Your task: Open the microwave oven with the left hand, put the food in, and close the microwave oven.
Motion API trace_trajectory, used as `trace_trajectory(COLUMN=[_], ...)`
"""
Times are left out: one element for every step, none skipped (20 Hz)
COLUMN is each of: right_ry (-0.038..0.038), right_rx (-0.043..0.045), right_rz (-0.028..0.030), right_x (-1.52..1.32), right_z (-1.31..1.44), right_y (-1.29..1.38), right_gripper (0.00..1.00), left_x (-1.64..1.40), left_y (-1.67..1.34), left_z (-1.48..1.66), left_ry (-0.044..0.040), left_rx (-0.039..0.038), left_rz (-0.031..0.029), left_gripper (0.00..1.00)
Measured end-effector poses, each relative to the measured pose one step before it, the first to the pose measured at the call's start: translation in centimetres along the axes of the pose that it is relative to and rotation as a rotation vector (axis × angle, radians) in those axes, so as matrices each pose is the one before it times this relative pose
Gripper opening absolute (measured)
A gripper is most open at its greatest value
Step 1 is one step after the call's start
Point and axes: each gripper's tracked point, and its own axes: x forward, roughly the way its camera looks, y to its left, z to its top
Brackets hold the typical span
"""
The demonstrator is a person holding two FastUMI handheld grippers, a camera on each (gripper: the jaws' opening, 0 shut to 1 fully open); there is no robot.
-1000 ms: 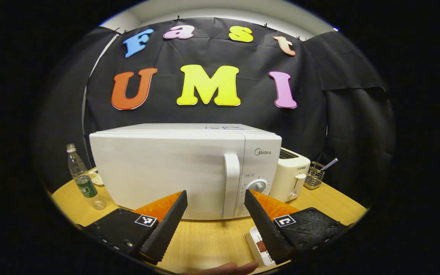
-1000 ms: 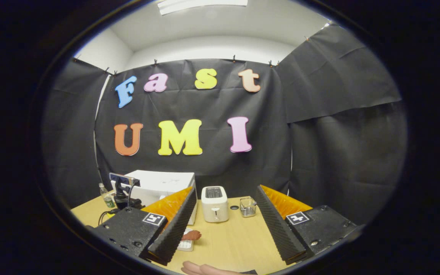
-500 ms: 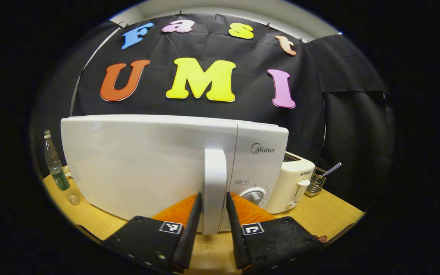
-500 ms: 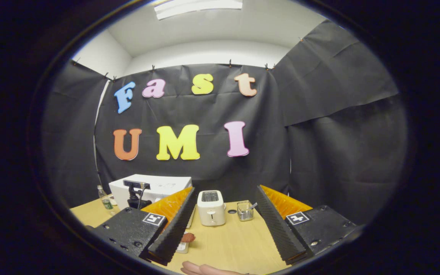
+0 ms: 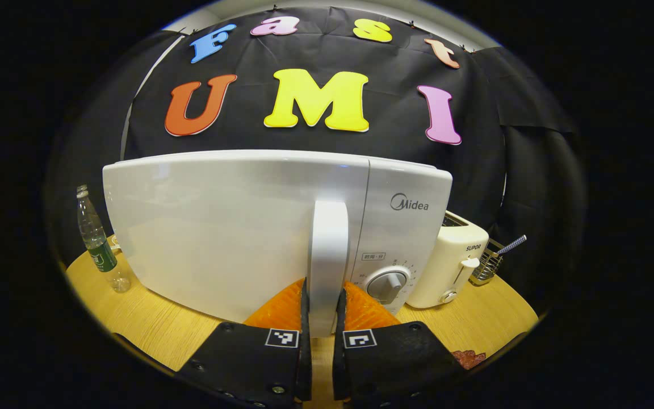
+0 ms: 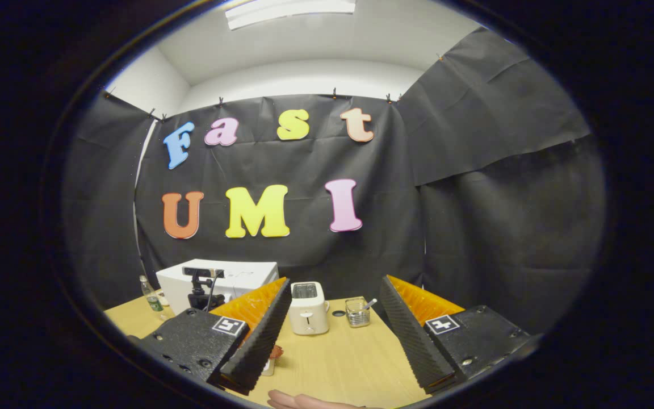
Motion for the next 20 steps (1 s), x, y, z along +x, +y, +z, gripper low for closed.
trace_trajectory(right_ry=[-0.00164,0.00087,-0.00044,-0.00213,0.00005,0.00289,0.00105,-0.0007,-0.00301,0.00191,0.00374,0.0007,-0.00005,0.00122,0.0005,-0.00044,-0.0011,0.00124,0.00222,0.00215], right_rx=[-0.00157,-0.00359,-0.00434,-0.00145,0.00113,0.00138,0.00223,0.00179,0.00313,0.00462,0.00535,0.00546,0.00442,0.00294,0.00199,0.00162,0.00128,0.00024,-0.00077,0.00002], right_rz=[-0.00315,-0.00207,-0.00258,-0.0042,-0.00266,0.00156,0.00342,0.00316,0.00076,0.00204,0.00317,0.00428,0.00167,-0.00059,-0.00097,-0.00088,-0.00206,-0.0018,0.00036,0.00135], right_x=[-0.288,-0.239,-0.169,-0.132,-0.153,-0.084,-0.246,-0.213,-0.22,-0.185,-0.27,-0.203,-0.094,-0.107,-0.04,-0.053,-0.097,-0.032,0.018,0.042], right_z=[0.053,0.073,-0.044,0.145,0.066,-0.052,-0.048,0.117,-0.008,0.043,-0.096,0.007,-0.024,-0.016,-0.114,0.03,-0.059,-0.053,-0.224,-0.131], right_y=[-0.141,-0.204,-0.184,-0.191,-0.05,0.088,0.172,0.232,0.063,0.172,0.291,0.241,0.212,0.107,0.137,0.14,0.009,0.064,0.161,0.18], right_gripper=[1.0,1.0,1.0,1.0,1.0,1.0,1.0,1.0,1.0,1.0,1.0,1.0,1.0,1.0,1.0,1.0,1.0,1.0,1.0,1.0], left_x=[-0.106,-0.994,-0.446,-0.714,-0.873,-0.799,-1.049,-0.821,-0.725,-0.653,-0.672,-0.646,-0.772,-0.76,-0.749,-0.846,-0.828,-0.847,-0.924,-0.928], left_y=[-0.036,0.131,0.201,0.134,0.071,0.136,0.11,0.064,0.155,0.115,0.144,0.196,0.106,0.229,0.228,0.279,0.345,0.384,0.395,0.459], left_z=[-0.009,0.209,0.003,-0.534,-0.011,-0.159,-0.27,-0.231,-0.13,-0.246,-0.058,-0.201,-0.204,-0.091,-0.165,-0.189,-0.077,-0.18,-0.127,-0.204], left_ry=[0.00074,-0.01732,-0.00607,0.00759,-0.00999,0.00089,-0.00173,0.00111,-0.00628,-0.00534,-0.00979,0.00136,-0.00061,-0.00496,-0.00531,-0.00542,-0.00619,-0.00261,-0.00186,-0.00118], left_rx=[0.0088,-0.00861,0.01021,-0.0006,-0.00697,-0.00504,-0.00235,0.00473,0.0063,0.01433,0.00623,0.00066,0.005,0.00768,0.00446,0.00795,0.00786,0.00215,0.00168,0.00696], left_rz=[-0.00439,0.00536,-0.00131,-0.01428,-0.01934,-0.01751,-0.01227,-0.01072,-0.01148,-0.01473,-0.01687,-0.0149,-0.01169,-0.01009,-0.0055,-0.00305,-0.00041,0.0002,0.00196,0.00068], left_gripper=[0.14,0.06,0.06,0.06,0.06,0.06,0.06,0.06,0.06,0.06,0.06,0.06,0.06,0.06,0.06,0.06,0.06,0.06,0.06,0.08])
